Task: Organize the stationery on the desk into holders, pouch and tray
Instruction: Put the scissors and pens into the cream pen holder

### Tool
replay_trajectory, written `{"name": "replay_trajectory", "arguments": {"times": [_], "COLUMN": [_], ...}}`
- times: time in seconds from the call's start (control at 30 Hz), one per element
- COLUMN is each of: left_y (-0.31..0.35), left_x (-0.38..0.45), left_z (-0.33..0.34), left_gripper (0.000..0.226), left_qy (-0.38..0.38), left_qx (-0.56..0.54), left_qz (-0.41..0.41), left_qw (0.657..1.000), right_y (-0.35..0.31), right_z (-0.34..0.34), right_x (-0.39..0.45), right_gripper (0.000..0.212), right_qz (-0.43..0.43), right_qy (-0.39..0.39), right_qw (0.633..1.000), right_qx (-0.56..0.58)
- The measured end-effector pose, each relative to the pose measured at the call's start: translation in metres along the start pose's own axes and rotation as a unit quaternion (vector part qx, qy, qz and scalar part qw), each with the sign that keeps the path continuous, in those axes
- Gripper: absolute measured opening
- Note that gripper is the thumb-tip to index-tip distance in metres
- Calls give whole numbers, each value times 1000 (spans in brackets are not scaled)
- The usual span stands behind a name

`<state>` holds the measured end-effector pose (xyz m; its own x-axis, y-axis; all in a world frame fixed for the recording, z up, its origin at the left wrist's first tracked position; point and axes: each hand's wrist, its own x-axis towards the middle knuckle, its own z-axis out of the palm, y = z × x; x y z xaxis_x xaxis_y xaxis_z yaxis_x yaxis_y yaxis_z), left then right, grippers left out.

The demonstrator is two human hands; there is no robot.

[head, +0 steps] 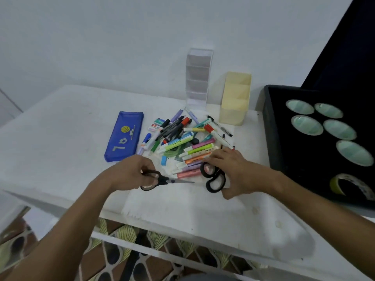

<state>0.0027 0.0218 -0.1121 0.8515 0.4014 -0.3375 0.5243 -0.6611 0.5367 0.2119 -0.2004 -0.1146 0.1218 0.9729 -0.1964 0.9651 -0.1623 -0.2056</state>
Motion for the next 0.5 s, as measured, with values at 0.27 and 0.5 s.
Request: {"name": "replay_trajectory", "arguments": {"times": [0.27,0.5], "left_y": [82,180], "left_x": [32,105], "left_z": [-68,-122], "left_gripper": [1,18], "left_qy": [139,314], "left_qx": [-82,-14], "left_qz": [97,199], "left_qw": [982,928], "right_y": [22,61], "right_z": [-85,-183], "right_x": [3,14], "right_gripper": [85,63], "right_qz": [50,70], "right_qy": [192,397], "right_qw": [914,798], "right_qx": [355,448]}}
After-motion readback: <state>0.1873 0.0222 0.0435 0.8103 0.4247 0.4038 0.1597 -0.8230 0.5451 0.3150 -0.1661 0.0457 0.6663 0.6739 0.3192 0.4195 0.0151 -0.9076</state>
